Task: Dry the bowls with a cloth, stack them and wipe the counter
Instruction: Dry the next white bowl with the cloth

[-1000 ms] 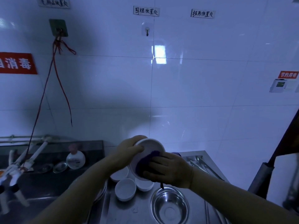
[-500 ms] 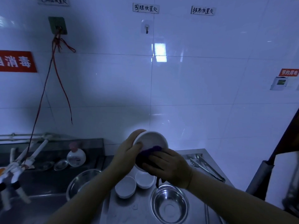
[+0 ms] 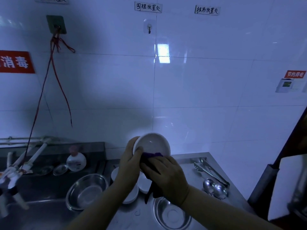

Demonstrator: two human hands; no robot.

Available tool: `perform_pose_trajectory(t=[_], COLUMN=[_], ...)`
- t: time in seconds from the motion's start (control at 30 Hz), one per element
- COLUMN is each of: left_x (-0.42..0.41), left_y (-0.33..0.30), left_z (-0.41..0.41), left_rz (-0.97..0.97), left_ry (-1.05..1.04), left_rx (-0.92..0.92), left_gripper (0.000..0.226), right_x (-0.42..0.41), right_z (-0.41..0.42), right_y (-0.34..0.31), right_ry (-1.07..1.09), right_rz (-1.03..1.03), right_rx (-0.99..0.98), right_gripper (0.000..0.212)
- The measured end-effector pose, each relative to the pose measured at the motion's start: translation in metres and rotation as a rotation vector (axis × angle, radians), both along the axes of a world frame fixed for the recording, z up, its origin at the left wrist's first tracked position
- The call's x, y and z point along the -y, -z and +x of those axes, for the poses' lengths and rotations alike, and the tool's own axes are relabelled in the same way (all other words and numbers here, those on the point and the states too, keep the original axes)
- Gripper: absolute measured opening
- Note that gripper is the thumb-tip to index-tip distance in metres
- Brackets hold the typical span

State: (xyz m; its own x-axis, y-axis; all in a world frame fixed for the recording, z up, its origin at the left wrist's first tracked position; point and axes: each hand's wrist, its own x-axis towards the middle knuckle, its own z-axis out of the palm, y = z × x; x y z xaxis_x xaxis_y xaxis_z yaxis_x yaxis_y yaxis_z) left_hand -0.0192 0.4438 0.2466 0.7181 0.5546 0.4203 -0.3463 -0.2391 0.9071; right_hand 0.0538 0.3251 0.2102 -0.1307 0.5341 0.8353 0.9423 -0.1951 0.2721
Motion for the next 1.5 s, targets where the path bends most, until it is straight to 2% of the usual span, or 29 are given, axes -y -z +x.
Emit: perform_pose_trajectory(t=[0.1,0.2,0.27,0.33,0.47,0.6,0.77,0.83,0.9,1.0,1.13,1.23,1.37,1.5], left_x=[-0.014,-0.034,-0.042,-0.041,-0.011,-0.015,-0.032,-0.033,-0.034,-0.031,-0.031,-0.038,-0.047,-0.052], left_y=[-0.003,-0.017,-0.024,-0.019,0.008,0.009,0.006,0.005,0.004,0.005,0.009,0.011,0.004,-0.013], left_z=[-0.002,0.001,0.002,0.001,0.003,0.000,-0.007,-0.008,-0.009,-0.008,-0.009,-0.011,-0.015,-0.015], left_rz=[0.137,0.300,0.317,0.225,0.030,0.060,0.155,0.134,0.137,0.155,0.119,0.078,0.107,0.269], left_ry=[0.096,0.248,0.318,0.282,0.126,0.064,0.151,0.207,0.261,0.318,0.306,0.255,0.239,0.376], left_rx=[-0.090,-0.327,-0.439,-0.365,-0.085,-0.087,-0.129,-0.104,-0.101,-0.067,0.003,-0.039,-0.156,-0.343], left_gripper=[0.024,0.029,0.032,0.036,0.047,0.043,0.035,0.033,0.033,0.035,0.032,0.031,0.030,0.032], right_x=[0.009,0.019,0.021,0.019,0.005,0.000,0.018,0.021,0.017,0.005,-0.008,-0.009,0.003,0.014], right_z=[0.017,0.032,0.036,0.034,0.012,-0.005,0.022,0.032,0.035,0.025,0.005,-0.007,-0.006,0.012], right_y=[-0.003,-0.008,-0.011,-0.013,-0.011,-0.005,-0.024,-0.035,-0.041,-0.041,-0.033,-0.023,-0.015,-0.024], right_ry=[-0.065,-0.208,-0.255,-0.185,0.010,-0.038,-0.095,-0.092,-0.089,-0.053,-0.026,-0.087,-0.105,-0.167], right_rz=[-0.083,-0.205,-0.252,-0.205,-0.033,-0.141,-0.495,-0.567,-0.571,-0.476,-0.428,-0.453,-0.516,-0.554], right_rx=[0.147,0.262,0.302,0.268,0.014,-0.186,0.046,0.111,0.103,-0.016,-0.186,-0.237,-0.186,0.091], right_gripper=[0.020,0.020,0.020,0.021,0.021,0.029,0.034,0.032,0.030,0.032,0.037,0.034,0.041,0.030])
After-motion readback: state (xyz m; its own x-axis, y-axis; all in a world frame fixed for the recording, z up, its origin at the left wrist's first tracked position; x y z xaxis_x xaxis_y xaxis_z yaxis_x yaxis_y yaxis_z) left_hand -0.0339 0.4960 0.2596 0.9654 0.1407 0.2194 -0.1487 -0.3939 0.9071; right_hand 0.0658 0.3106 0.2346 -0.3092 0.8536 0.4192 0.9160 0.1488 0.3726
